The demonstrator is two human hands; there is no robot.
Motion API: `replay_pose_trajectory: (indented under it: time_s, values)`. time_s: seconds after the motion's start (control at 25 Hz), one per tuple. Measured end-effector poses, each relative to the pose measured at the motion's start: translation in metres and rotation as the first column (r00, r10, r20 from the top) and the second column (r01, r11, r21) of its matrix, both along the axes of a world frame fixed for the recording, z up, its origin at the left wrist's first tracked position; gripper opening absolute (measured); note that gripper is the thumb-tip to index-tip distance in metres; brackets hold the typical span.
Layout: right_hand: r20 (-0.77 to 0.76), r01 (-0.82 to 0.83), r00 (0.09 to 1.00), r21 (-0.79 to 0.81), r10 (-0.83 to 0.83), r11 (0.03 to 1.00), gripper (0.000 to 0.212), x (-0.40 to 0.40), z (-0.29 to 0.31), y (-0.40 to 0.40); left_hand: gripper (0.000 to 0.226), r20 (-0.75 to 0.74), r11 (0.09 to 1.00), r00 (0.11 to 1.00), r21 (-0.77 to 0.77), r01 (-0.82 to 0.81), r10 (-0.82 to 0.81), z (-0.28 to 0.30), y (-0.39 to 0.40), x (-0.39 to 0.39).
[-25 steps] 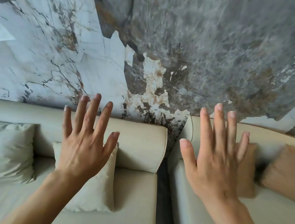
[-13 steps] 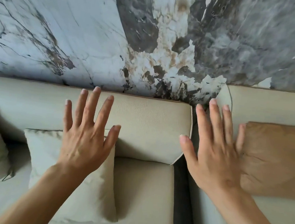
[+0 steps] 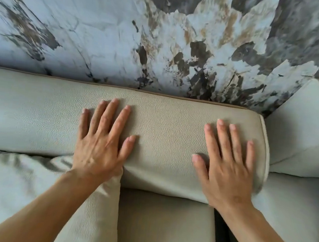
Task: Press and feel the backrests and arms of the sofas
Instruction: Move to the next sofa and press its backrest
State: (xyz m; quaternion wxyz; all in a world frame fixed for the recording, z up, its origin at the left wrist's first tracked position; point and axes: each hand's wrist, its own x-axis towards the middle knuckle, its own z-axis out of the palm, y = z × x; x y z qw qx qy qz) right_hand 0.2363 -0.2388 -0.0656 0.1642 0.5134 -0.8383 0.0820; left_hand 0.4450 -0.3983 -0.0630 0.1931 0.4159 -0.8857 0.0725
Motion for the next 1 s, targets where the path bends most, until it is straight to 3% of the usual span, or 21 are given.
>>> replay_pose_trajectory:
  time_s: [0.16, 0.28, 1.0]
  values:
    - [-0.138, -0.010, 0.990, -0.144, -0.010, 0.989, 0.064, -0.011, -0.033, -0.008, 0.064, -0.079, 0.977, 0.997, -0.215, 0.000, -0.018, -0.030, -0.014, -0.004]
    - [-0.192, -0.041, 0.981, -0.190, 0.004, 0.981, 0.065, -0.019, -0.044, -0.015, 0.066, -0.103, 0.962, 0.994, -0.274, 0.014, -0.043, -0.040, -0.023, -0.005]
    - [-0.230, -0.121, 0.971, -0.244, 0.064, 0.962, 0.064, -0.096, -0.041, -0.115, 0.065, -0.131, 0.959, 0.988, -0.262, -0.111, 0.078, -0.039, -0.093, -0.071]
